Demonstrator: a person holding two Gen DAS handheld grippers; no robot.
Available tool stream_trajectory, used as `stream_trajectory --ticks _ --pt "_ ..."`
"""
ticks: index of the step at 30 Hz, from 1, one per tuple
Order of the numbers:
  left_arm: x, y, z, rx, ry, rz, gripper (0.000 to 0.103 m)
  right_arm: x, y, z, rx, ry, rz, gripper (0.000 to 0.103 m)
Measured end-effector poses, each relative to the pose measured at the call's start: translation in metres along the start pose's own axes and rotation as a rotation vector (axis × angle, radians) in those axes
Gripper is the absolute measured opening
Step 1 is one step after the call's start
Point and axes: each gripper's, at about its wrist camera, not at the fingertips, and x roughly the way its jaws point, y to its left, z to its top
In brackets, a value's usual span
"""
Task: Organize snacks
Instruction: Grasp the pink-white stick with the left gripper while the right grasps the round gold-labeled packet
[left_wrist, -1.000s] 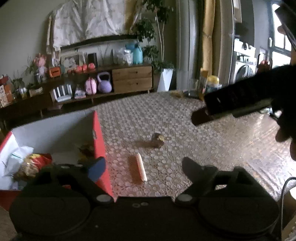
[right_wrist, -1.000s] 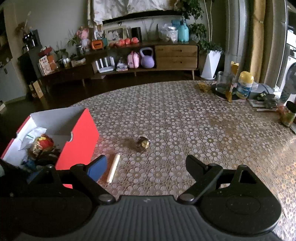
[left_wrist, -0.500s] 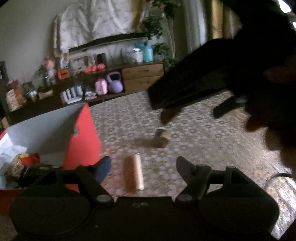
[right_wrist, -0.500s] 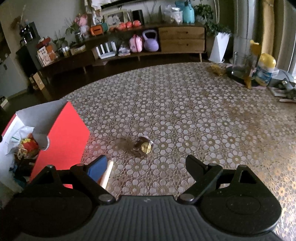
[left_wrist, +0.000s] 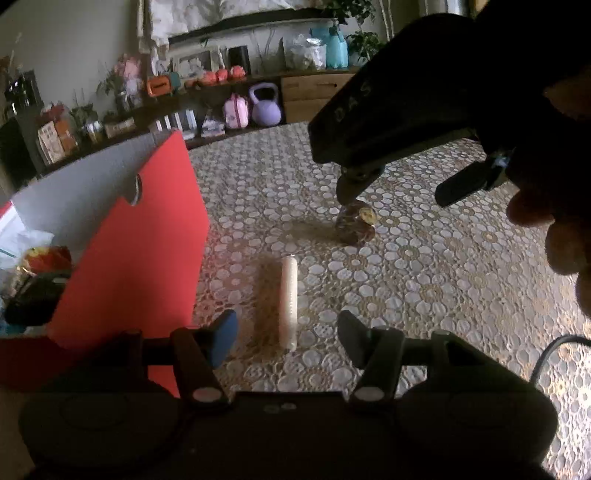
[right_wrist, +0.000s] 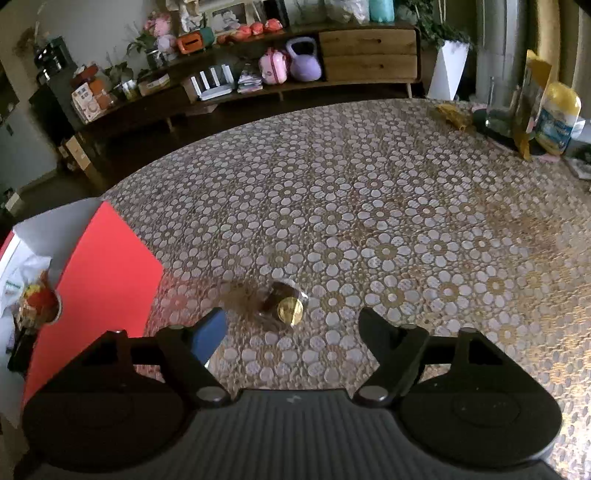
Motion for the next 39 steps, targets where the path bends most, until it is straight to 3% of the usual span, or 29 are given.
stream_trajectory --ticks 4,14,16,17,19,31,39 --pt "0.01 0.004 0.002 -0.026 0.028 -0.028 0.052 0.016 0.002 0.003 0.022 0.013 -0.001 0.071" --pt "0.017 0.01 0.001 -0.046 0.004 -0.12 0.038 0.045 0.002 0.002 0.071 0.051 -0.011 0.053" --pt "0.018 0.011 0.002 -0.043 0.0 -0.119 0.032 0.045 0.002 0.001 0.066 0.042 -0.017 0.05" --pt "0.019 0.012 0.002 -0.044 0.0 -0.122 0.029 0.046 0.002 0.001 0.073 0.04 -0.008 0.043" --pt "0.018 0.012 0.002 -0.037 -0.002 -0.129 0.01 0.045 0.001 0.0 0.094 0.039 0.007 0.039" --pt "0.016 0.019 -0.002 -0.034 0.015 -0.167 0.008 0.012 -0.007 -0.024 0.101 0.028 -0.04 0.037" --pt "-0.004 0.021 -0.013 -0.007 0.031 -0.192 0.008 -0.03 -0.011 -0.062 0.115 0.031 -0.058 0.038"
